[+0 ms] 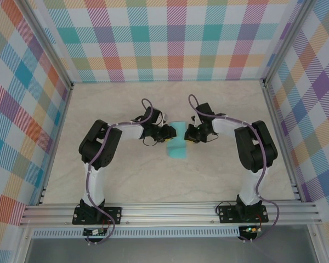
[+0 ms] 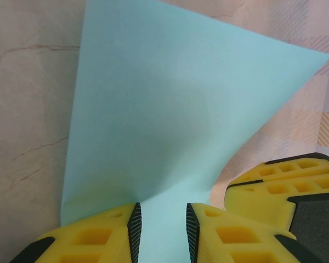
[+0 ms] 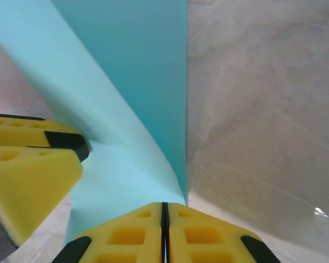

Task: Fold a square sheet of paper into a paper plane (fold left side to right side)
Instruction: Hold the square sheet of paper at the center of the table.

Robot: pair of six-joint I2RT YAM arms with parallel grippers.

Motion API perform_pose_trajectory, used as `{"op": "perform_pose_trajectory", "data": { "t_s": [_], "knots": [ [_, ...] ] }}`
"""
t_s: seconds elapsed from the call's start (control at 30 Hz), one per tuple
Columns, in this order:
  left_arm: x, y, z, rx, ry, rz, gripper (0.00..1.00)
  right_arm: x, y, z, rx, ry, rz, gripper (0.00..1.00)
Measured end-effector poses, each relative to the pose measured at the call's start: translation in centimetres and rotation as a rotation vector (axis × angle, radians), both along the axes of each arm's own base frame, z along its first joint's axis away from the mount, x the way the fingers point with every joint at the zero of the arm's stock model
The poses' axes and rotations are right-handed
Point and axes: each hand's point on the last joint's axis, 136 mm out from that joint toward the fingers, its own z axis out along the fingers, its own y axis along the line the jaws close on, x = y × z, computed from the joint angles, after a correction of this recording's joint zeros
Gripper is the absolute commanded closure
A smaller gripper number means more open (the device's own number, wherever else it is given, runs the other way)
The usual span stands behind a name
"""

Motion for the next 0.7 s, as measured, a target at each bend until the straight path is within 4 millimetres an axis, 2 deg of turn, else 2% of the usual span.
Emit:
{"op": "perform_pose_trajectory", "data": {
  "t_s": [0.23,0.33,0.47,0.7],
  "knots": [
    [0.0,0.0,0.0,0.0,0.0,0.0,0.7,0.2,1.4,0.8,0.033,-0.026,0.028,0.9],
    [0.0,0.0,0.0,0.002,-0.002,0.001,0.7,0.1,1.6,0.2,0.034,-0.013,0.031,0.9],
    [0.0,0.0,0.0,0.003,-0.002,0.001,0.7,-0.3,1.5,-1.5,0.016,0.027,0.033,0.9],
    [-0.1,-0.1,0.2,0.004,-0.003,0.001,0.67,-0.3,1.4,-1.8,0.011,0.031,0.033,0.9]
  ]
}}
